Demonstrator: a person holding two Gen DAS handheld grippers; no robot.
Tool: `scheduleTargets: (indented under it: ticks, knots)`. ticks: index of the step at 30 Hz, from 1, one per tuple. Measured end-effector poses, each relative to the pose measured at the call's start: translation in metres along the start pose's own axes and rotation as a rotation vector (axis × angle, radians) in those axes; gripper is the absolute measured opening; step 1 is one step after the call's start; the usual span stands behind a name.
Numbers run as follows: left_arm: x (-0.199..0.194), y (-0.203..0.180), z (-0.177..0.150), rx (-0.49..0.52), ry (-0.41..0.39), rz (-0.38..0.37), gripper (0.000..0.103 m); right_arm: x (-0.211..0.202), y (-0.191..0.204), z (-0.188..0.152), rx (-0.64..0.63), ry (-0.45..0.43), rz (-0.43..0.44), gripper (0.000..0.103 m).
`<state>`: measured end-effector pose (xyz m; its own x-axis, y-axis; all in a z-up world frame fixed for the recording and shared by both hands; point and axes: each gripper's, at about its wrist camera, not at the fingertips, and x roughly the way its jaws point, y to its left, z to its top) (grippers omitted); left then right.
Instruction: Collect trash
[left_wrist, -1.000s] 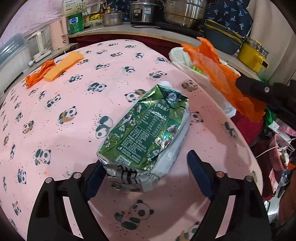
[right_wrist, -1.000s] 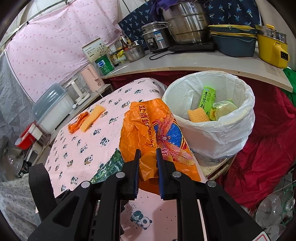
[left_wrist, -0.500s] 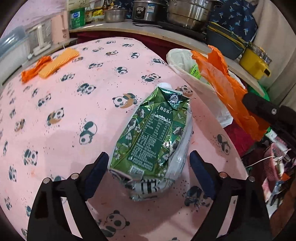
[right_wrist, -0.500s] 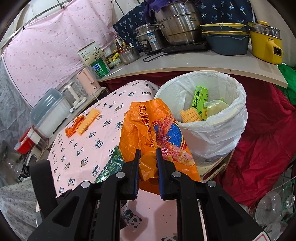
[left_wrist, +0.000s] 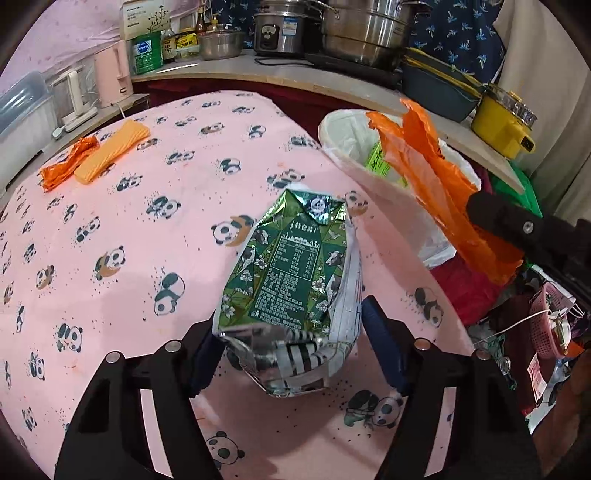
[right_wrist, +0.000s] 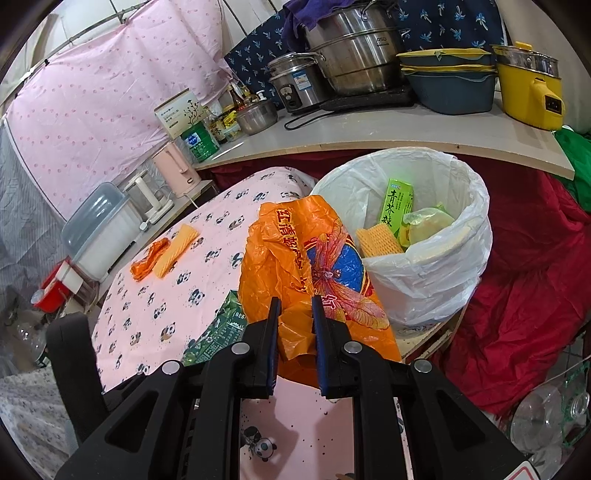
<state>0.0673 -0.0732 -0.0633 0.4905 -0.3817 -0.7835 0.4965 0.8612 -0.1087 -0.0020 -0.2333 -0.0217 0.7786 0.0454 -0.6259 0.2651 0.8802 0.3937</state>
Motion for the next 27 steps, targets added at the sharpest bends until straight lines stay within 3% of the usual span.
scheduleTargets:
  ticks: [27]
  knots:
    - [-0.025,-0.011,0.059,-0.022,-0.126,-0.068,0.067,0.011,-0.017,0.027,0.028,-0.039,0.014,0.015]
